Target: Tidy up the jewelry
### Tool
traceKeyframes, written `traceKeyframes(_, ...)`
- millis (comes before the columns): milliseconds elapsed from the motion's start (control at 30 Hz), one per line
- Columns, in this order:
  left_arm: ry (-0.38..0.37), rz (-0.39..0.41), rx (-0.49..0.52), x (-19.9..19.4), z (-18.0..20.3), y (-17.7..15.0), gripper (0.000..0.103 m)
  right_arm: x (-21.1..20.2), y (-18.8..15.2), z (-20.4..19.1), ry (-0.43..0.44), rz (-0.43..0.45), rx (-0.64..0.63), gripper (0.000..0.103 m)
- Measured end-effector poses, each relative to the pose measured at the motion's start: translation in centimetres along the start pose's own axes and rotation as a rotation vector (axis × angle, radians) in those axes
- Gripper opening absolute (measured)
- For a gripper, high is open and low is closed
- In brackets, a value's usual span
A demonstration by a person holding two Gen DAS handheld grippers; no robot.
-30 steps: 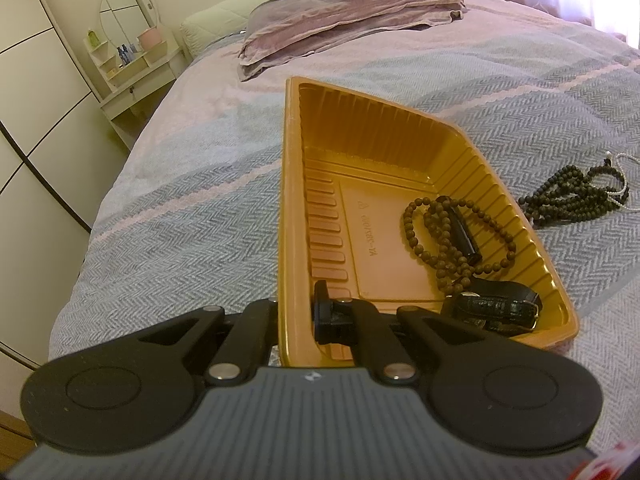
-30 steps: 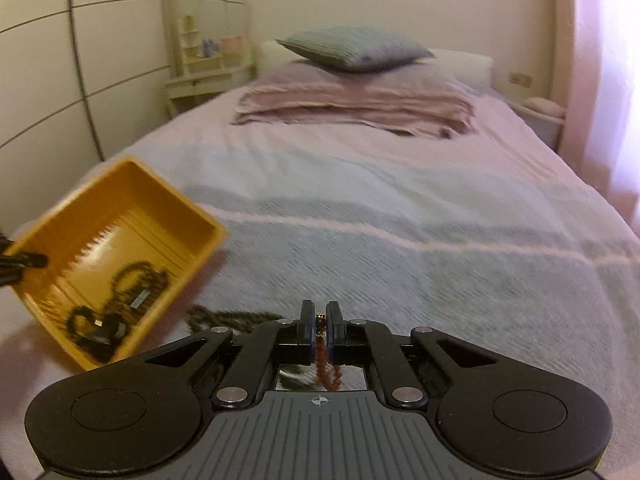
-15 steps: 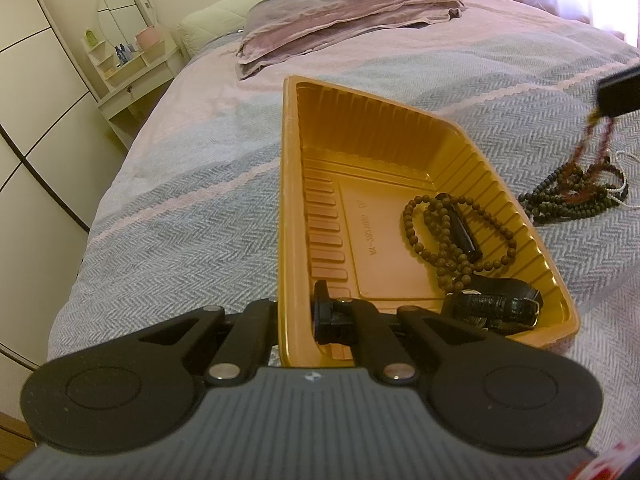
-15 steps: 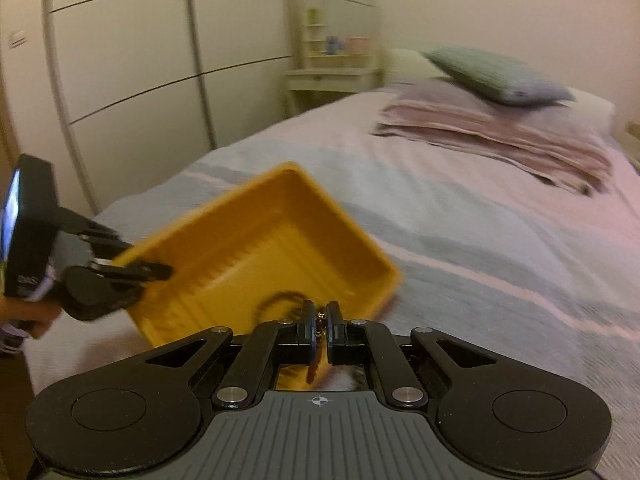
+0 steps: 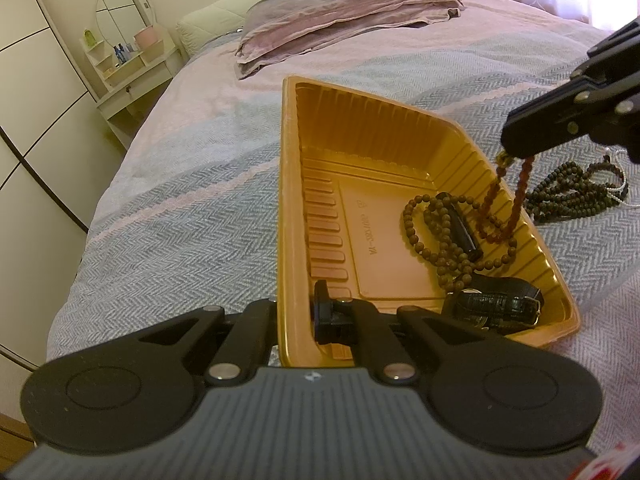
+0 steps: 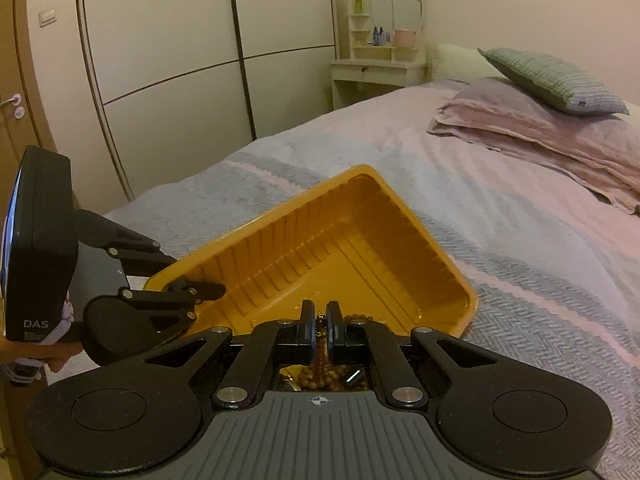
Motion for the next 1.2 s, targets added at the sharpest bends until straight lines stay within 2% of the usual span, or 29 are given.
traceKeyframes(367,0.0,0.0,-0.001,0.0,0.0,0.0,0.002,1.1,-0.2,-0.3,0.024,-0.018,0.003,0.005)
traceKeyframes(467,0.0,-0.001,-0.001,0.0,0.0,0.0,0.002,1.2,-0.2,0.4,0.049,-0.008,0.058,0.006)
traceKeyframes(633,-0.001,-0.001,-0.005,0.2,-0.1,-0.1,0.002,-0.5,-0.9,3.3,0.014,0.027,0.157,0.012)
traceKeyframes(700,-0.001,0.0,-0.007,0.2,-0.1,-0.1,0.002,-1.7,-1.8,5.0,-0.022,0.034,0.194,0.018)
traceKeyframes(767,-0.001,0.0,-0.007,0.2,-0.1,0.0,0.002,-2.9,-3.1,7.0,-0.07,0.038,0.236,0.031)
traceKeyframes(833,-0.002,0.001,-0.007,0.2,-0.1,0.0,0.002,-4.1,-4.7,9.2,-0.126,0.032,0.273,0.037)
traceKeyframes(1000,-0.001,0.002,-0.01,0.1,-0.1,0.0,0.002,-7.1,-9.3,14.6,-0.303,-0.006,0.33,0.039)
traceKeyframes(1200,0.002,-0.002,-0.006,0.0,0.0,-0.1,0.002,-9.5,-15.2,19.2,-0.469,-0.088,0.381,0.04)
Point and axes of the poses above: each gripper's, at about its wrist camera, not at the fingertips, and x roughly the way its jaws point, z to its right, y to its top, the point moved 3 cm from there along x, roughly the way its jaws point, and after that the axes turned 10 degrees about -y, right-handed, at the moved point
